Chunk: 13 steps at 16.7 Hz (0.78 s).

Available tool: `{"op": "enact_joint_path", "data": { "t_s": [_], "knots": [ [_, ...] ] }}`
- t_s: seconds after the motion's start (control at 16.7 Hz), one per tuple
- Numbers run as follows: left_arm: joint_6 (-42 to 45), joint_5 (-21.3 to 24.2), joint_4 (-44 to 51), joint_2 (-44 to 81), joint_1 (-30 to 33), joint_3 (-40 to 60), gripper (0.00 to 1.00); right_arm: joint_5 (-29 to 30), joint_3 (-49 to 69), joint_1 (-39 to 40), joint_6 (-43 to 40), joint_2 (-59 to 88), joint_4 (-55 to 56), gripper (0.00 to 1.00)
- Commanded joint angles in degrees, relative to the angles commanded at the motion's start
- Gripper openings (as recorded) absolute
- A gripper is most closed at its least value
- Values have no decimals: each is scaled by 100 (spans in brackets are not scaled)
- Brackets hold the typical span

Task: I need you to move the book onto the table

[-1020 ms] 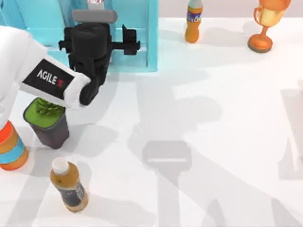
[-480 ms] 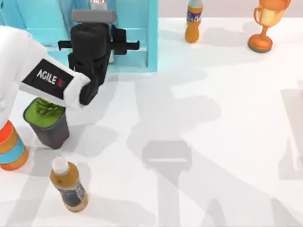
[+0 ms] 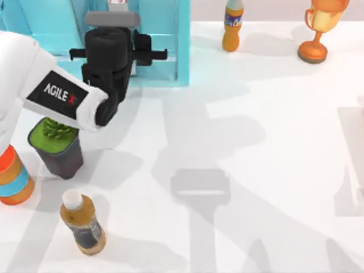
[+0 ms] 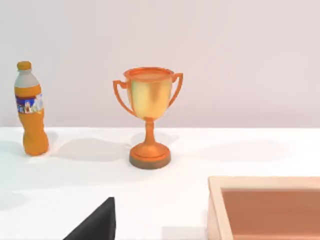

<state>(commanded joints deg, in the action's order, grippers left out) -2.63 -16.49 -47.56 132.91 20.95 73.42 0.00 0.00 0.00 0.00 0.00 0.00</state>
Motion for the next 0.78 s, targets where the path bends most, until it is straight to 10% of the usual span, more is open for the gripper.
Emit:
{"op": "enact_joint_path", "data": {
  "t_s": [0.78],
  "knots": [
    [-121,-591,1950,-3037,870,-1181,0,0,0,0,0,0,0,100]
  ]
}}
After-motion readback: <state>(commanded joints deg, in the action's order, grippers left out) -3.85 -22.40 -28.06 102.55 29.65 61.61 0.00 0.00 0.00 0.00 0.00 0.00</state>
